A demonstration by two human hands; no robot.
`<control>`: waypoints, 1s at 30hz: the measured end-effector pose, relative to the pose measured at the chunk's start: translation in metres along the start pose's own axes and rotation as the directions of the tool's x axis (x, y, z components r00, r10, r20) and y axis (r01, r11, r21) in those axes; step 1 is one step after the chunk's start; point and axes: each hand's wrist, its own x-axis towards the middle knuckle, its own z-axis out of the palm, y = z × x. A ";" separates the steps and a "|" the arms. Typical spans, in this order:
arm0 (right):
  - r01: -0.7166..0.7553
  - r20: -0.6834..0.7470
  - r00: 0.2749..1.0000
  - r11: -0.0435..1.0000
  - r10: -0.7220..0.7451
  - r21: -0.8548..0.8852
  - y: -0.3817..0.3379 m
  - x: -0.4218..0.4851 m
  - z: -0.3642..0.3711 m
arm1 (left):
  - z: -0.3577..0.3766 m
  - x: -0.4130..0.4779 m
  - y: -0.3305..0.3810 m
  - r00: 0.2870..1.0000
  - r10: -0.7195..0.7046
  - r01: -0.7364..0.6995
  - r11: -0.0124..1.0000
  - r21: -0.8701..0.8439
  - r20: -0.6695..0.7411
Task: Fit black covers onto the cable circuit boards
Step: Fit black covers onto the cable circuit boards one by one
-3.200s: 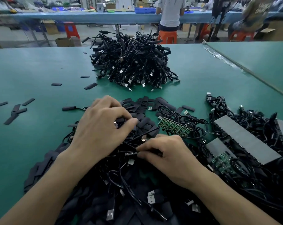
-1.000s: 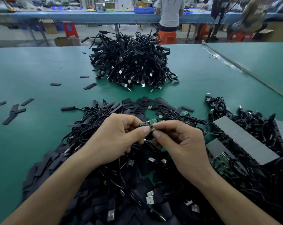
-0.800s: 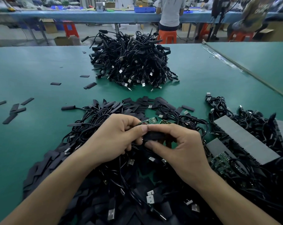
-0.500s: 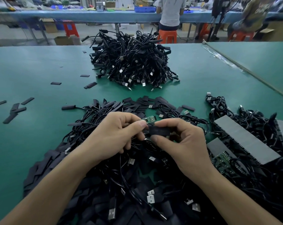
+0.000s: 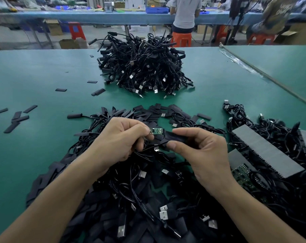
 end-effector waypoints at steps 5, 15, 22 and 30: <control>-0.029 0.021 0.999 0.998 0.028 0.049 -0.004 -0.001 0.001 | 0.000 0.000 -0.001 1.000 0.003 -0.003 1.000 0.008 0.008; 0.035 0.031 0.999 0.997 -0.034 -0.062 0.003 0.001 0.000 | 0.001 -0.001 0.002 0.999 0.032 -0.032 0.999 0.006 -0.025; 0.121 0.131 0.984 0.992 -0.123 0.017 0.008 -0.001 0.002 | 0.008 -0.008 0.003 0.992 0.108 -0.111 0.993 0.049 0.068; 0.105 0.153 0.984 0.989 -0.088 -0.105 0.005 -0.004 0.000 | 0.009 -0.007 0.001 0.990 0.140 -0.141 0.987 0.072 0.012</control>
